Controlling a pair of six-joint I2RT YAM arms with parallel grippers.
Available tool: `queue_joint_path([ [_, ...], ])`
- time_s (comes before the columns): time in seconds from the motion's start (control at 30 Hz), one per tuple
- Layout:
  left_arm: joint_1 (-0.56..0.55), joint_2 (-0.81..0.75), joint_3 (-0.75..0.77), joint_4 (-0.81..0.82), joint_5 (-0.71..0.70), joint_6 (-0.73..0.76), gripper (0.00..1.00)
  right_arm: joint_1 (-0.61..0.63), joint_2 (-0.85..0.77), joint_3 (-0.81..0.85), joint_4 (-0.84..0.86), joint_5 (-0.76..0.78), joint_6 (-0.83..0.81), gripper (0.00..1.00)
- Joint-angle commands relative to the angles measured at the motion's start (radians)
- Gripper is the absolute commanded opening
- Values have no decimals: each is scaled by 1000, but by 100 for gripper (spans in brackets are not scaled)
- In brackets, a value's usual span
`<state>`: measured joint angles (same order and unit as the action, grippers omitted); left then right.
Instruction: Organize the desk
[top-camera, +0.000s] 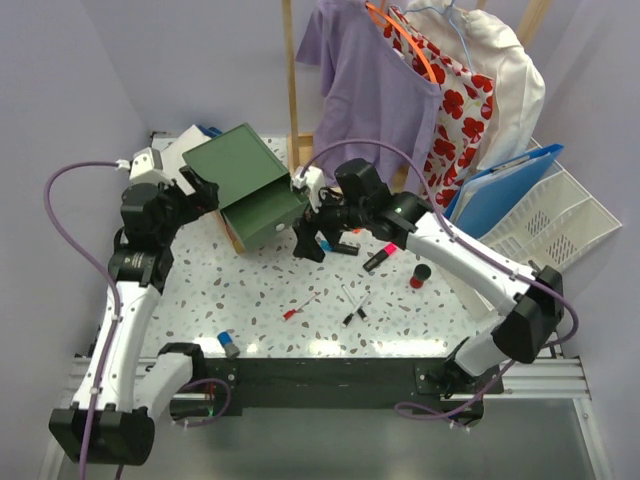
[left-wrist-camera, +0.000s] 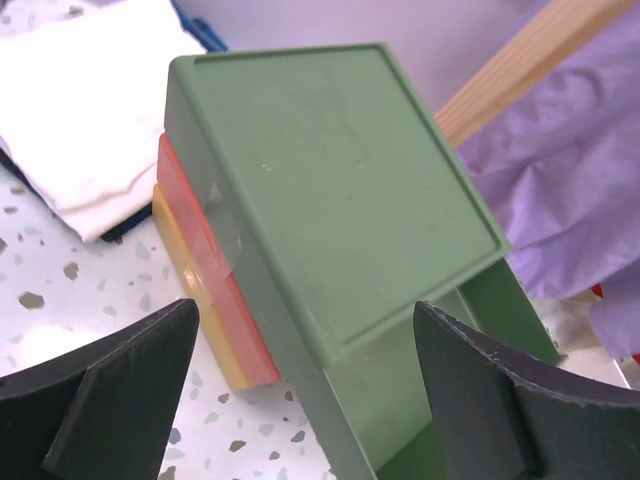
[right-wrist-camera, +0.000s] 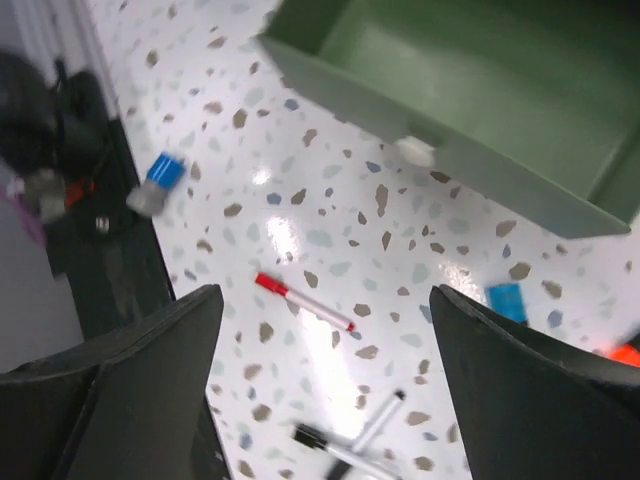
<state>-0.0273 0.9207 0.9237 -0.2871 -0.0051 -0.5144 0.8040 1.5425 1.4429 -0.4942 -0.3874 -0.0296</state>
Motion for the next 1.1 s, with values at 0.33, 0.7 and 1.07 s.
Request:
queue_joint_path([
  [0.33,7,-424,-152,-159,82,171,98,102,-33,-110,-296,-325,-684,90],
  [0.7,6,-499,-215,-257,129,-18,98,299,33,-151,-231,57,-567,91],
  [1.07,6,-439,-275,-319,312,-13,95,-66,-225,-272,-477,226,-687,96],
])
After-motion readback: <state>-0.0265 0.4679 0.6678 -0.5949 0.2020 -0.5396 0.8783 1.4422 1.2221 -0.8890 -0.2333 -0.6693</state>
